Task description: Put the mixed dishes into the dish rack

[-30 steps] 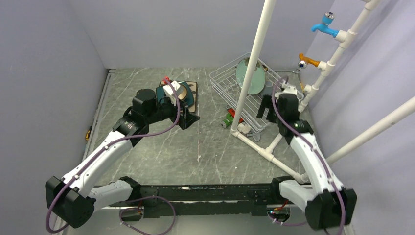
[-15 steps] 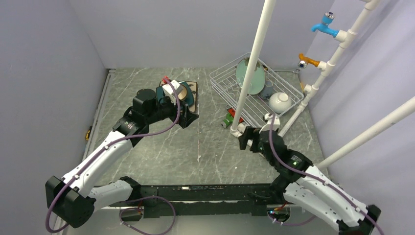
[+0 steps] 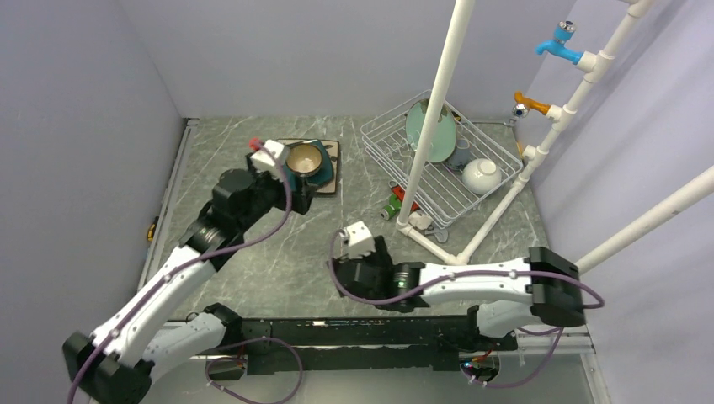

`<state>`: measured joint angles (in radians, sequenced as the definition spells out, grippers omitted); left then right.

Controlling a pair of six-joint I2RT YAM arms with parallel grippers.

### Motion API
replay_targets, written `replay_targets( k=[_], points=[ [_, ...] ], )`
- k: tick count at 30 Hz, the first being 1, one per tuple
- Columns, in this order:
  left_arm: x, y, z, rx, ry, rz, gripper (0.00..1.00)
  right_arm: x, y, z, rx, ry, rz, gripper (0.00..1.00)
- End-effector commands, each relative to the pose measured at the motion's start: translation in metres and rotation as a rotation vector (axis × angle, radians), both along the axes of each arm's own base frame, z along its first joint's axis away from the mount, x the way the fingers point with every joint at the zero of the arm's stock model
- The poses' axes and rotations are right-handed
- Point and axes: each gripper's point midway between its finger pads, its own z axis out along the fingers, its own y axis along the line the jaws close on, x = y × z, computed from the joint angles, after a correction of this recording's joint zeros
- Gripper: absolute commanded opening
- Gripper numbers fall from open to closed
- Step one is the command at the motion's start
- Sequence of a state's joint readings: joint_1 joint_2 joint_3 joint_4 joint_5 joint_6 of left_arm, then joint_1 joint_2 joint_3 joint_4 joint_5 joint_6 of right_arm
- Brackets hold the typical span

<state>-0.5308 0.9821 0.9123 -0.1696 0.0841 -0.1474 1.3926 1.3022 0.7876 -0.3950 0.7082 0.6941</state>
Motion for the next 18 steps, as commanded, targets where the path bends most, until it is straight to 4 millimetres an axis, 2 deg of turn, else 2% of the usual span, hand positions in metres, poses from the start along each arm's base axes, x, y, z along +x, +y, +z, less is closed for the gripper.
replay_targets(
  k=[1, 4, 6, 8, 10, 13, 18],
  points=[
    [0.001, 0.073, 0.048, -0.103, -0.196, 0.377, 0.99, 0.036, 0.070, 0.063, 0.193, -0.120, -0.005, 0.98],
    [-0.009, 0.119, 0.059, -0.149, -0.246, 0.596, 0.99, 0.064, 0.098, 0.069, 0.314, -0.064, -0.016, 0.97],
    [-0.019, 0.143, 0.066, -0.181, -0.271, 0.704, 0.99, 0.093, 0.102, 0.066, 0.322, -0.039, -0.113, 0.97],
    [-0.027, 0.158, 0.072, -0.203, -0.301, 0.760, 0.99, 0.129, 0.103, 0.076, 0.338, -0.055, -0.240, 0.96],
    [-0.033, 0.164, 0.078, -0.222, -0.330, 0.772, 0.99, 0.159, 0.107, 0.080, 0.341, -0.093, -0.324, 0.95],
    [-0.035, 0.161, 0.082, -0.237, -0.343, 0.747, 0.99, 0.202, 0.112, 0.096, 0.329, -0.213, -0.429, 0.94],
    [-0.028, 0.153, 0.080, -0.211, -0.318, 0.715, 1.00, 0.272, 0.115, 0.097, 0.306, -0.275, -0.546, 0.93]
  ],
)
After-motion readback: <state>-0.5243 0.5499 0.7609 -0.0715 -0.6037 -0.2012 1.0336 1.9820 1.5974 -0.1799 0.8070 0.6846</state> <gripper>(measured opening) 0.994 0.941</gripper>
